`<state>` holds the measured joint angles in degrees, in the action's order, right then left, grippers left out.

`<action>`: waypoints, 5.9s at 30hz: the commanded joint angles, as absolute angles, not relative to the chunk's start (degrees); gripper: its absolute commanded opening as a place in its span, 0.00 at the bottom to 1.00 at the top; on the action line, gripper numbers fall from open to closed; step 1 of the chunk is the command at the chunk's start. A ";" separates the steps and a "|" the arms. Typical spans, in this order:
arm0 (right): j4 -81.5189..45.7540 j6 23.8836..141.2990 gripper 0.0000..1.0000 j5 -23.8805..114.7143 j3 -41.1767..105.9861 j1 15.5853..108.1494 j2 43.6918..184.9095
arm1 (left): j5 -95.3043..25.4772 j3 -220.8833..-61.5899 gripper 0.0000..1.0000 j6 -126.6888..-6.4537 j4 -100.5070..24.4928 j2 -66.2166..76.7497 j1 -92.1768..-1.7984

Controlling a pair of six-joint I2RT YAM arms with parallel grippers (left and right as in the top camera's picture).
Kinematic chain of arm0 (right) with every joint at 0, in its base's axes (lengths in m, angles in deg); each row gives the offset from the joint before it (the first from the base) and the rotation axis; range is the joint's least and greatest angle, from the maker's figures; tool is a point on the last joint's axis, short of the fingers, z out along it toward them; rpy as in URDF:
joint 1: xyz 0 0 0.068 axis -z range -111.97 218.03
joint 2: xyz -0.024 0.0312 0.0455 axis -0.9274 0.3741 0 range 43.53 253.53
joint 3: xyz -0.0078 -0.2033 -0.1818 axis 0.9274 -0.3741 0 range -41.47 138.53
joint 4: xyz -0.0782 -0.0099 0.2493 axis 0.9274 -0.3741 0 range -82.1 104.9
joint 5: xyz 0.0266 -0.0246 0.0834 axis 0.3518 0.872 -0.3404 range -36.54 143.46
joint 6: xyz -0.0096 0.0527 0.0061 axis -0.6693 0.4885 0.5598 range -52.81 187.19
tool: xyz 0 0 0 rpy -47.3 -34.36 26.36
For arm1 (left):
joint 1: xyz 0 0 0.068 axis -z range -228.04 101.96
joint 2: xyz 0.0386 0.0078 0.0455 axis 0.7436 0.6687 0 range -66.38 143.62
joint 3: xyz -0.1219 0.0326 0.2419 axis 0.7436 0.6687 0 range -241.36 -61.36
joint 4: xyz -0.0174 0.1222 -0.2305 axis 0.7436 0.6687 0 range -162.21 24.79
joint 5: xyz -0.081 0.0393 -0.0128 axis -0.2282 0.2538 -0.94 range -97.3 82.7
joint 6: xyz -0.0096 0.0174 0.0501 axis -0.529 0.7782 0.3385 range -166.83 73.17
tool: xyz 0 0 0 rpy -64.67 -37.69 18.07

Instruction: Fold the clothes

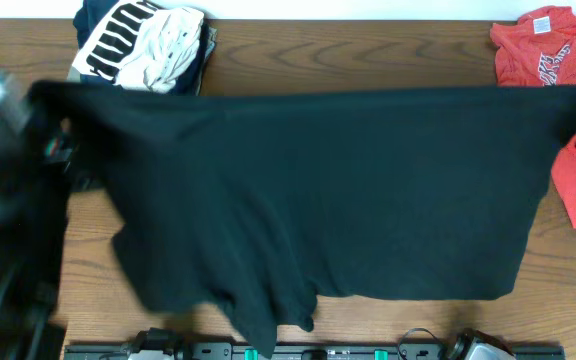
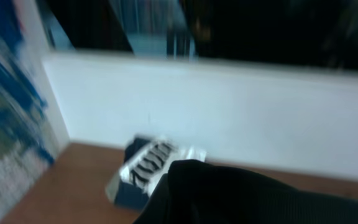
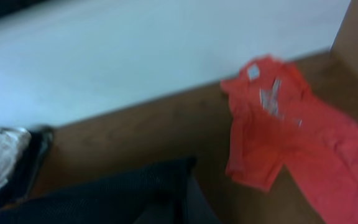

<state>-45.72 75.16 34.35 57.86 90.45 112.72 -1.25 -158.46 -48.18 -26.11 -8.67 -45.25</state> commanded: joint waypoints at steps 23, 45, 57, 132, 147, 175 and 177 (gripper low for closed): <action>-11.16 76.17 0.01 37.36 57.31 80.00 166.13 | -15.85 -158.83 0.06 -48.40 -59.04 51.35 -39.52; -26.11 70.29 0.01 39.92 56.50 81.09 165.92 | -15.64 -156.80 0.06 -48.35 -27.55 47.11 -39.28; -25.70 69.67 0.01 41.62 55.15 81.13 167.97 | -15.70 -151.86 0.06 -48.38 -26.15 47.11 -39.22; -43.86 72.89 0.50 42.56 44.66 75.56 151.07 | -12.64 -104.50 0.06 -66.08 -41.65 21.45 -19.20; -48.06 80.86 0.46 54.54 38.99 76.24 151.12 | -12.62 -114.90 0.06 -65.97 -27.44 5.12 -35.92; -30.35 86.09 0.08 48.92 13.86 74.14 151.07 | -12.64 -114.90 0.06 -65.99 -27.68 4.34 -35.92; -30.92 86.07 0.01 48.90 14.30 74.29 150.83 | -12.62 -114.90 0.06 -65.99 -27.68 4.34 -35.92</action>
